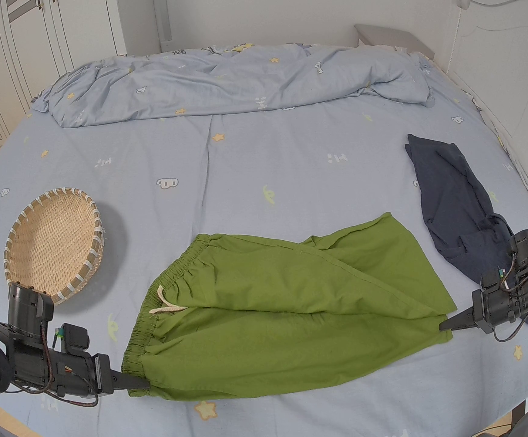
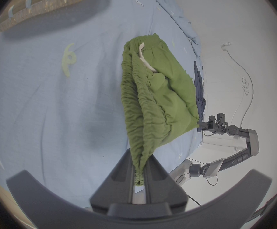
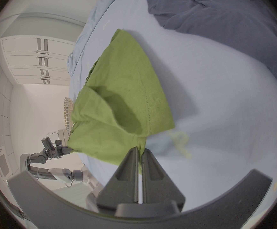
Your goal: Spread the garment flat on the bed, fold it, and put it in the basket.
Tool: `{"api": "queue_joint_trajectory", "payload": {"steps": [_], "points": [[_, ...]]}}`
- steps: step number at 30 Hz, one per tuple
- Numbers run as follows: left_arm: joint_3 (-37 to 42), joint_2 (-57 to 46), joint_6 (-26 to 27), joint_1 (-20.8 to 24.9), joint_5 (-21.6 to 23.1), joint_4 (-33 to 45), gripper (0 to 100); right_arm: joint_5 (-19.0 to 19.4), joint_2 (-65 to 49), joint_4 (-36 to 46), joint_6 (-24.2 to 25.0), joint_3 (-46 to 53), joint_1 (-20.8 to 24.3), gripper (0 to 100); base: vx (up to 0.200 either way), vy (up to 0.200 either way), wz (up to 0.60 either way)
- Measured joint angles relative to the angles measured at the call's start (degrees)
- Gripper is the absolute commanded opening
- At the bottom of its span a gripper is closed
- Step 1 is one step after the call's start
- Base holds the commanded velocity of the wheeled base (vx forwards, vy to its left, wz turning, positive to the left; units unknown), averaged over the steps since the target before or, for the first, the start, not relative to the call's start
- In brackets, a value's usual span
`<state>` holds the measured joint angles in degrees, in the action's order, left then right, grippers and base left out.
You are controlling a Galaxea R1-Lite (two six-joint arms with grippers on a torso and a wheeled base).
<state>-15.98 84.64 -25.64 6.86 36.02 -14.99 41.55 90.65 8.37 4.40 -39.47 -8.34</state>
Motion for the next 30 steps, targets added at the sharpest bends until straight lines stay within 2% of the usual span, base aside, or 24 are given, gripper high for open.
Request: {"api": "queue_joint_trajectory", "payload": {"steps": [3, 8, 10, 18, 22, 30], "points": [[0.30, -1.90, 0.32, -0.50, -0.11, 1.83, 0, -2.74, -3.55, 3.66, 0.02, 0.45, 1.87, 0, 0.000, 0.000, 0.00], [1.32, -4.11, 3.50, -1.46, -0.20, 7.01, 0, -13.30, -7.69, 5.00, 0.13, 4.34, 6.55, 0, 0.000, 0.000, 0.00], [1.93, -4.74, 5.94, -2.24, -0.20, 8.66, 0, -14.75, -8.95, 5.06, 0.17, 6.77, 7.83, 0, 0.000, 0.000, 0.00], [5.75, -7.41, 13.65, -8.23, -0.17, 11.72, 0, -14.73, -12.84, -0.94, 0.27, 17.81, 9.39, 0, 0.000, 0.000, 0.00], [7.89, -8.05, 15.74, -9.03, -0.09, 11.93, 0, -14.67, -13.45, -3.51, 0.20, 21.61, 9.50, 0, 0.000, 0.000, 0.00], [9.68, -7.50, 15.96, -8.16, 0.51, 11.91, 0, -14.70, -13.03, -3.75, -0.73, 23.19, 9.63, 0, 0.000, 0.000, 0.00]]}}
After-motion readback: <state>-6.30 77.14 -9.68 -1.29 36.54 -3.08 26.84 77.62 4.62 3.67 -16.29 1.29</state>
